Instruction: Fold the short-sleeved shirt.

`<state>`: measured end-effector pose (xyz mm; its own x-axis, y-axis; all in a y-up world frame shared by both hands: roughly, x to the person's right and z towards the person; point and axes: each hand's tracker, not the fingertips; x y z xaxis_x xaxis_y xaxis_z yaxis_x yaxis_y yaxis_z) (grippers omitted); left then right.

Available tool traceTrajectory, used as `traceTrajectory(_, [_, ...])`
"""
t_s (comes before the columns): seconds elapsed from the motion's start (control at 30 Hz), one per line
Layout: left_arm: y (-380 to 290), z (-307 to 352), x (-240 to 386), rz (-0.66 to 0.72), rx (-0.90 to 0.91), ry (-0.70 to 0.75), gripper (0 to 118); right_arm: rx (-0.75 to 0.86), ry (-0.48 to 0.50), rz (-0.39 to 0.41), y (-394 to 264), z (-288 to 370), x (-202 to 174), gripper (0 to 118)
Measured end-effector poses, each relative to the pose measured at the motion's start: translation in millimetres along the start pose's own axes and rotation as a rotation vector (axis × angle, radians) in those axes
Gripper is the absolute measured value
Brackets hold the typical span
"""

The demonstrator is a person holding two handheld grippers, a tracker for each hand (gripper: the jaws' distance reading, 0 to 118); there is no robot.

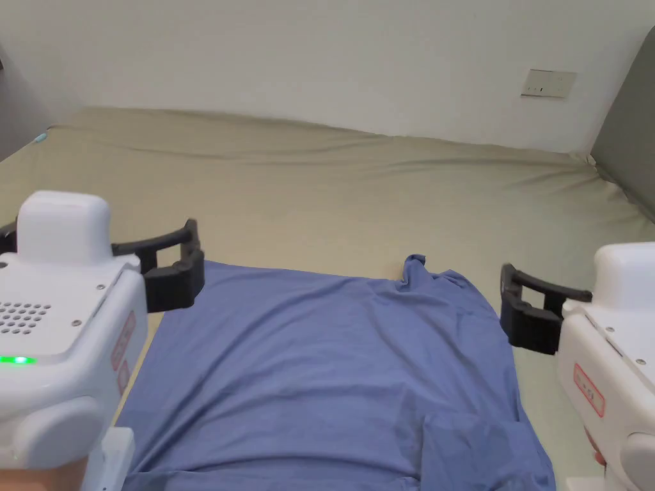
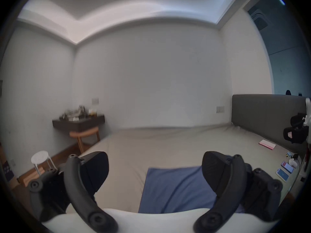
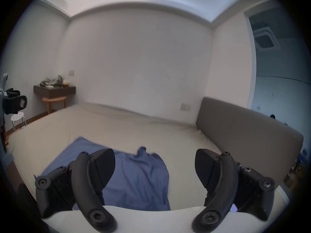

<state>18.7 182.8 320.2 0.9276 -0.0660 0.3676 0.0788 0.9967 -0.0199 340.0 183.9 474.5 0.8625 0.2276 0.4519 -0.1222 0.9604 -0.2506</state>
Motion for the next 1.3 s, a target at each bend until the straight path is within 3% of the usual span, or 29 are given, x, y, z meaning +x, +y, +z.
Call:
traceTrajectory(0.07, [6.7, 7.7, 14.8, -0.034, 0.047, 0.011, 71, 0.024, 0.025, 0.005, 8.1, 8.1, -12.1, 81])
traceTrajectory(0.1, [8.2, 11.4, 21.7, -0.050, 0.063, 0.018, 45, 0.033, 0.029, 0.017, 9.1, 9.0, -18.3, 50])
traceTrajectory(0.13, [8.1, 13.6, 27.0, -0.065, 0.070, 0.018, 28, 0.039, 0.041, 0.037, 9.4, 11.2, -23.5, 17])
traceTrajectory(0.17, [7.4, 15.2, 33.4, -0.114, 0.061, 0.016, 21, 0.045, 0.047, 0.064, 9.1, 13.0, -29.9, 2])
traceTrajectory(0.2, [3.7, 15.1, 38.5, -0.152, 0.062, 0.010, 20, 0.049, 0.010, 0.105, 6.9, 12.1, -35.2, 2])
traceTrajectory(0.3, [-2.0, 20.0, 46.8, -0.115, 0.052, 0.003, 14, 0.017, 0.084, 0.124, 4.7, 11.3, -46.0, 2])
traceTrajectory(0.37, [-6.6, 14.2, 45.8, -0.078, 0.023, -0.042, 0, 0.029, 0.077, 0.110, 1.1, 12.3, -51.4, 2])
traceTrajectory(0.63, [-15.4, 5.6, 32.6, -0.045, -0.035, -0.091, 0, 0.016, 0.057, 0.088, -5.4, 12.1, -46.3, 2])
traceTrajectory(0.7, [-24.0, -2.1, 20.0, -0.029, -0.126, -0.187, 0, 0.002, 0.059, 0.088, -9.8, 10.0, -42.7, 2])
traceTrajectory(0.83, [-67.8, -11.0, -2.8, -0.045, -0.271, -0.112, 0, -0.047, 0.060, 0.097, -20.9, 6.9, -33.0, 2])
traceTrajectory(0.97, [-139.0, -19.4, -42.9, 0.089, -0.556, -0.124, 0, -0.101, 0.053, 0.087, -36.1, 5.0, -21.1, 2])
traceTrajectory(1.03, [-176.4, -18.8, -61.3, 0.134, -0.665, -0.062, 26, -0.129, 0.047, 0.089, -43.8, 5.8, -16.3, 2])
traceTrajectory(1.07, [-193.7, -18.5, -69.0, 0.142, -0.718, -0.035, 46, -0.144, 0.044, 0.087, -48.4, 5.6, -13.4, 2])
traceTrajectory(1.1, [-209.4, -18.7, -75.7, 0.149, -0.755, -0.013, 77, -0.159, 0.038, 0.083, -52.9, 5.2, -10.6, 2])
traceTrajectory(1.13, [-222.3, -17.4, -79.8, 0.149, -0.790, 0.015, 94, -0.172, 0.033, 0.079, -56.5, 4.9, -8.1, 2])
traceTrajectory(1.17, [-234.7, -17.5, -84.1, 0.150, -0.824, 0.036, 103, -0.187, 0.028, 0.073, -60.5, 5.5, -5.7, 2])
traceTrajectory(1.3, [-259.7, -20.0, -87.4, 0.122, -0.873, 0.058, 104, -0.242, 0.002, 0.064, -73.3, 2.0, 4.1, 2])
